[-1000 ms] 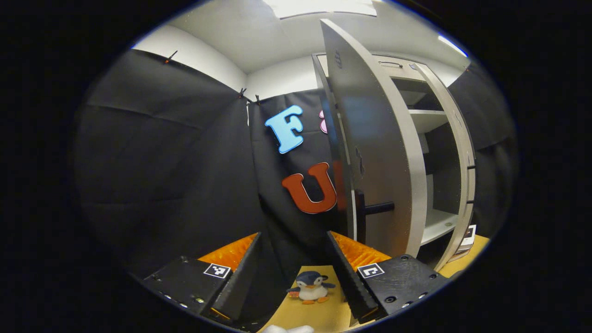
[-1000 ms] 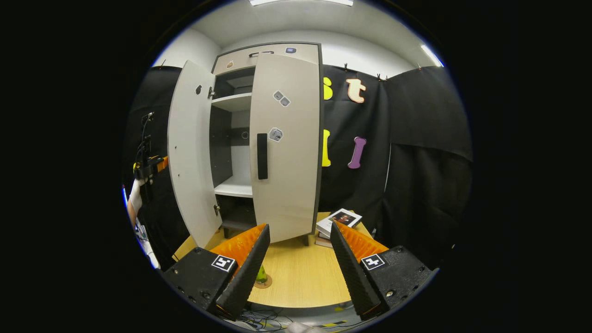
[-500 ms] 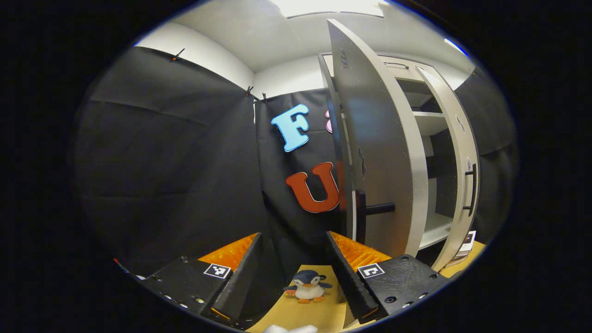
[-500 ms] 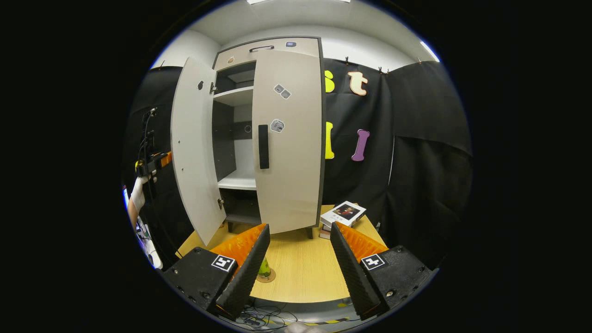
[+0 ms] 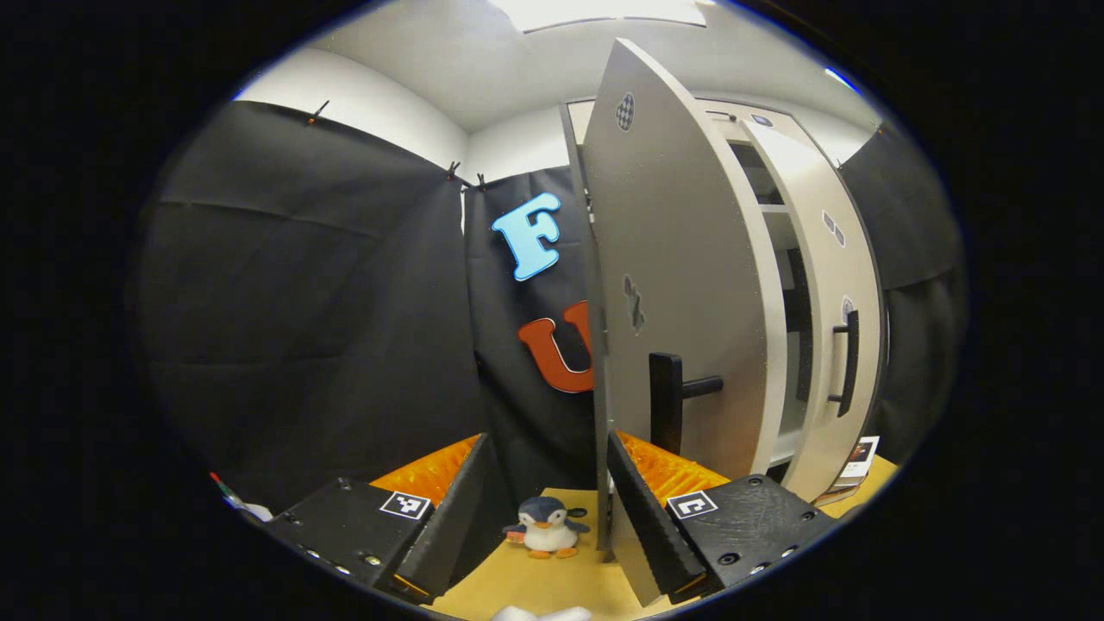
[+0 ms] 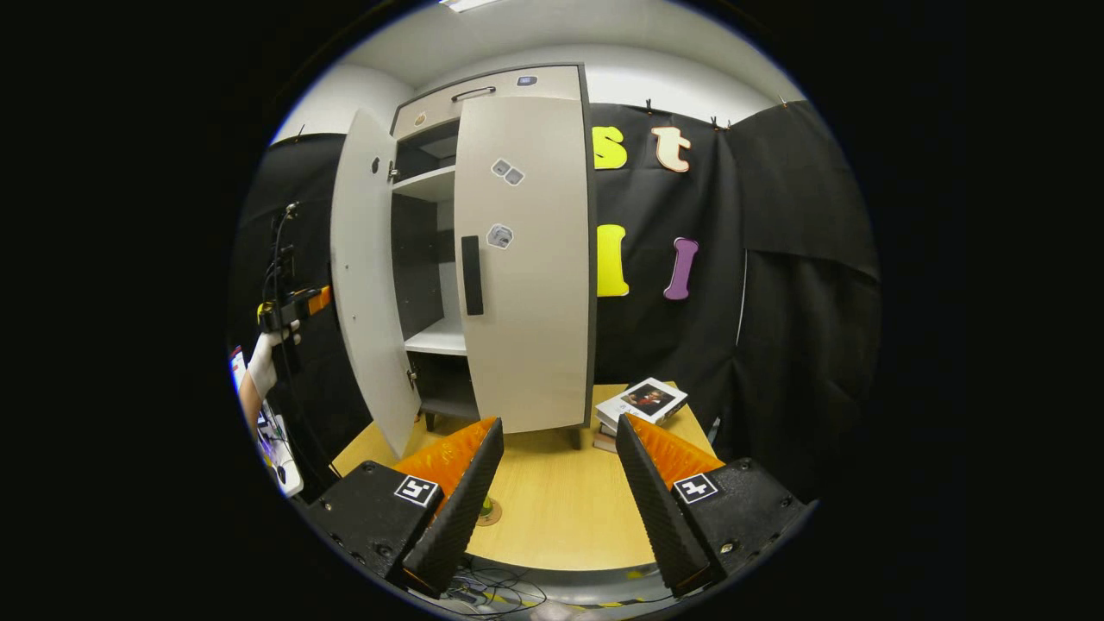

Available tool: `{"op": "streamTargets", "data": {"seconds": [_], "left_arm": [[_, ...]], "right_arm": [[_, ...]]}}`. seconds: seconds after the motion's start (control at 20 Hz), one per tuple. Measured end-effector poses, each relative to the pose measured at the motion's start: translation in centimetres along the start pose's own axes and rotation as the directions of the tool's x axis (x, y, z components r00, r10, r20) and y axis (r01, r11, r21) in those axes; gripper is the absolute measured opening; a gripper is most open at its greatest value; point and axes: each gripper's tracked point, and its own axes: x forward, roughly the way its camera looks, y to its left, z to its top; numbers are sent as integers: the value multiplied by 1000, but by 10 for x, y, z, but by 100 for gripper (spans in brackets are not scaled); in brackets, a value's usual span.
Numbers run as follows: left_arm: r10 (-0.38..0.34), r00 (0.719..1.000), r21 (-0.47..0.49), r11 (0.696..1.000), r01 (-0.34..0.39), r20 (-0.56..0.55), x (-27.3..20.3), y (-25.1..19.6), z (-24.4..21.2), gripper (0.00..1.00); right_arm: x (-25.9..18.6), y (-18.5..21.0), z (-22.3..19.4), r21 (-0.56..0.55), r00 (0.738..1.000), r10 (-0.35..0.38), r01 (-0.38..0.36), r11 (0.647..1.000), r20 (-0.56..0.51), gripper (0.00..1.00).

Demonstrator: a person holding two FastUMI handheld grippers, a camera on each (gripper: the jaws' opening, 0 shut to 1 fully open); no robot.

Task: Grasp the bottle in the cabinet with the left hand and place it on the coaster, then close the right door with the right hand and the left door with the left hand.

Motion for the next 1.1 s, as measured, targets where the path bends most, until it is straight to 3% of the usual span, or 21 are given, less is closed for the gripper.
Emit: {"op": "streamTargets", "data": {"seconds": [0.2,0.3,0.8,1.1], "left_arm": [[-21,1000,-4,1000,21,-9,6,-44,5,84],[-30,999,-9,1000,30,-17,8,-60,9,98],[21,1000,75,997,-21,-8,-59,-81,31,95],[-6,1000,74,997,7,-22,-111,-76,35,95]], "right_arm": [[5,-27,6,-14,999,34,-34,999,15,81],[9,-40,9,-16,999,44,-43,999,27,81],[17,-58,18,-16,988,127,-127,992,90,81],[3,-46,29,5,989,77,-79,997,127,81]]}}
